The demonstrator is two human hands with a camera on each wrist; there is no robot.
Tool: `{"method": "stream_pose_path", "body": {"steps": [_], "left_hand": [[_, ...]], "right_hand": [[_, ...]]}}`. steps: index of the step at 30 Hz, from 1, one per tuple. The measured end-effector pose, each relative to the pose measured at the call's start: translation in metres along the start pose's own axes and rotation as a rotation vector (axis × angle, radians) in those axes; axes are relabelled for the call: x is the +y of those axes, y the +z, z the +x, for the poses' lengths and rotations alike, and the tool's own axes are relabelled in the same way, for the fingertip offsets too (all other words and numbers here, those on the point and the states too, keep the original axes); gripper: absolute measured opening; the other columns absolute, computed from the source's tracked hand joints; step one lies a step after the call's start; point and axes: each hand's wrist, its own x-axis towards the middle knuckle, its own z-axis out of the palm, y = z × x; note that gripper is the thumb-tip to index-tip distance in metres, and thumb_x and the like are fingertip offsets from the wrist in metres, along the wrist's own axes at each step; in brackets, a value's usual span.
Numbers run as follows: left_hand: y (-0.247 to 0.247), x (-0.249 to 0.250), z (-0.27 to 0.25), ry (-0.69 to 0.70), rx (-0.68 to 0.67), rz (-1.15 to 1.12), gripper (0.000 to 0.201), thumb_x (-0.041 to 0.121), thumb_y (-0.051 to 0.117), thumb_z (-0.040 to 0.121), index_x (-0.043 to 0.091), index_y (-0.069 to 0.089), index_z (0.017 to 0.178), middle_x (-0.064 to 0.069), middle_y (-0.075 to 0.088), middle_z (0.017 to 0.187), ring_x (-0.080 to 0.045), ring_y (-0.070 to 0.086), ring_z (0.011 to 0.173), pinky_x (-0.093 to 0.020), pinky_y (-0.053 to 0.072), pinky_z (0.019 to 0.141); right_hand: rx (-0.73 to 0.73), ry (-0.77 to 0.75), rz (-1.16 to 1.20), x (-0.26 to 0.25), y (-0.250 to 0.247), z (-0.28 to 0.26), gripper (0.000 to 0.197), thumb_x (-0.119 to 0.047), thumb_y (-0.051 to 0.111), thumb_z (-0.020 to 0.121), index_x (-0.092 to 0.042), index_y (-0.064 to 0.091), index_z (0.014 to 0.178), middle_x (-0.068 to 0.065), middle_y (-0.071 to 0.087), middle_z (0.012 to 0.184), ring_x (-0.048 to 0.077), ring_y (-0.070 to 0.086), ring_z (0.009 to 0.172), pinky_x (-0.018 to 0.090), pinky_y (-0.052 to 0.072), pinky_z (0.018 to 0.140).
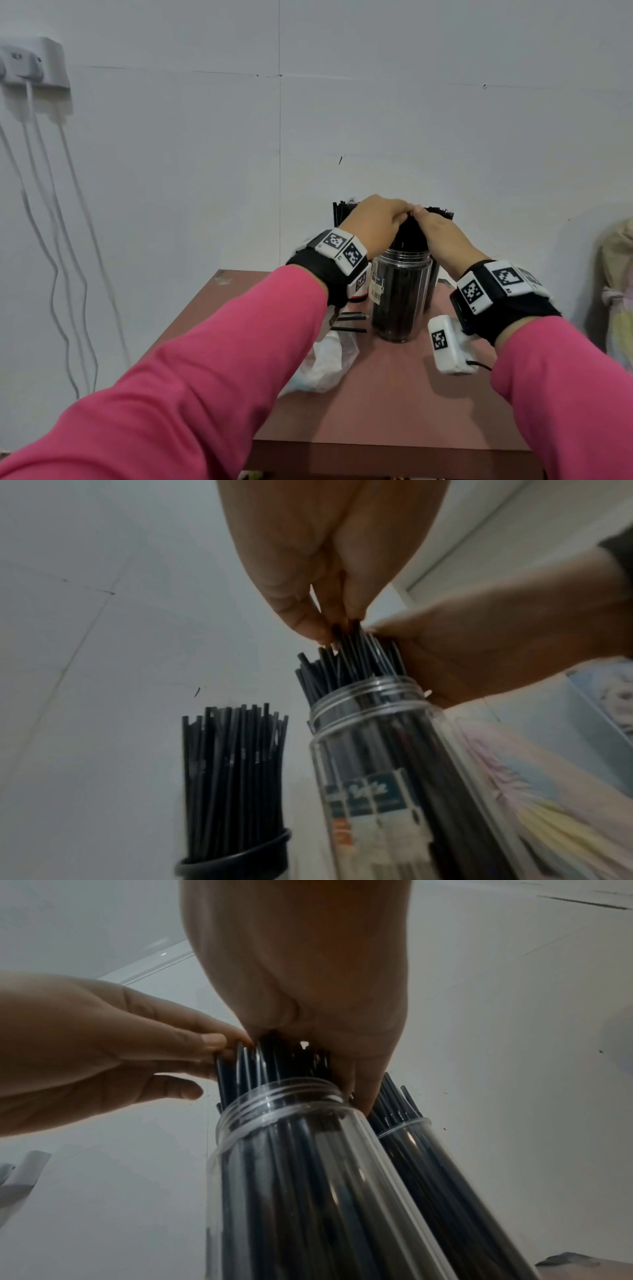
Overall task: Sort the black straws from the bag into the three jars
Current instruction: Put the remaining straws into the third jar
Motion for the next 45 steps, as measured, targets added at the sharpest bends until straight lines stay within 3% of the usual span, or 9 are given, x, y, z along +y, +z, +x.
{"method": "stream_pose_path", "body": {"steps": [5,9,13,17,21,26,30,35,45], "left_hand": [[-0.029,-0.017,-0.020,-0.057,-0.060,-0.081,0.046,0.022,0.051,0.099,0.021,0.042,0.144,0.000,0.042,0.150,-0.014,0.038,0.137,-0.023,0.024,0.112],[-0.053,-0.056,-0.050,-0.206,-0.223,0.082,0.051,0.025,0.057,0.096,0.024,0.041,0.144,0.002,0.041,0.149,-0.016,0.038,0.136,-0.025,0.027,0.107],[-0.059,-0.091,-0.082,-0.385,-0.548,0.301,0.052,0.027,0.065,0.091,0.025,0.047,0.140,0.001,0.043,0.148,-0.020,0.040,0.135,-0.035,0.026,0.112],[-0.052,-0.111,-0.104,-0.500,-0.799,0.320,0.062,0.050,0.065,0.085,0.033,0.045,0.141,0.004,0.048,0.144,-0.020,0.046,0.128,-0.042,0.029,0.110],[-0.037,-0.120,-0.108,-0.587,-1.001,0.393,0.056,0.051,0.058,0.090,0.026,0.050,0.139,0.001,0.050,0.140,-0.022,0.047,0.125,-0.033,0.040,0.089],[-0.011,-0.174,-0.088,-0.504,-0.764,0.651,0.040,0.037,0.065,0.088,0.025,0.058,0.125,-0.001,0.060,0.128,-0.023,0.059,0.111,-0.035,0.048,0.095],[-0.015,-0.161,-0.072,-0.463,-0.512,0.542,0.024,0.022,0.058,0.089,0.010,0.062,0.110,-0.014,0.064,0.118,-0.030,0.062,0.105,-0.031,0.046,0.078],[-0.006,-0.188,-0.072,-0.586,-0.814,0.445,0.077,0.054,0.065,0.083,0.017,0.038,0.146,-0.007,0.044,0.146,-0.026,0.043,0.132,-0.035,0.036,0.108],[-0.016,-0.219,-0.083,-0.624,-0.955,0.420,0.109,0.040,0.087,0.066,0.051,0.016,0.147,0.005,0.025,0.157,-0.025,0.031,0.140,-0.037,0.032,0.110]], "right_hand": [[-0.040,0.031,-0.085,-0.002,-0.005,0.006,0.050,-0.046,0.029,0.103,-0.015,0.064,0.120,0.007,0.059,0.130,0.022,0.054,0.122,0.036,0.036,0.107],[0.051,-0.021,-0.185,-0.017,-0.008,0.008,0.063,-0.056,0.021,0.101,-0.018,0.033,0.150,0.000,0.024,0.158,0.016,0.020,0.146,0.034,0.012,0.119],[0.291,-0.394,-0.222,-0.049,0.015,-0.016,0.031,-0.032,0.047,0.100,-0.017,0.065,0.120,0.002,0.052,0.134,0.013,0.045,0.124,0.031,0.032,0.109],[-0.204,-0.299,-0.563,-0.055,0.072,-0.037,0.022,-0.021,0.051,0.091,-0.016,0.073,0.093,-0.003,0.067,0.091,0.014,0.061,0.088,0.027,0.048,0.079],[-0.760,-0.065,-1.075,-0.023,0.138,-0.037,0.026,-0.016,0.057,0.090,-0.010,0.069,0.112,0.009,0.069,0.110,0.025,0.063,0.102,0.031,0.052,0.085],[-0.771,-0.045,-0.987,0.019,0.185,-0.010,0.052,-0.015,0.071,0.079,-0.025,0.054,0.128,0.002,0.060,0.123,0.027,0.059,0.115,0.035,0.047,0.093],[-0.570,-0.020,-1.020,0.020,0.201,0.018,0.034,-0.011,0.055,0.091,-0.009,0.053,0.125,0.011,0.057,0.125,0.029,0.058,0.113,0.033,0.045,0.083],[-0.798,-0.030,-1.230,0.131,0.244,0.098,0.054,-0.044,0.069,0.065,-0.051,0.050,0.115,-0.014,0.059,0.123,0.021,0.061,0.107,0.042,0.051,0.086],[-0.612,0.077,-1.091,0.081,0.217,0.069,0.058,-0.051,0.066,0.079,-0.023,0.054,0.128,-0.002,0.061,0.113,0.021,0.060,0.102,0.034,0.049,0.090]]}}
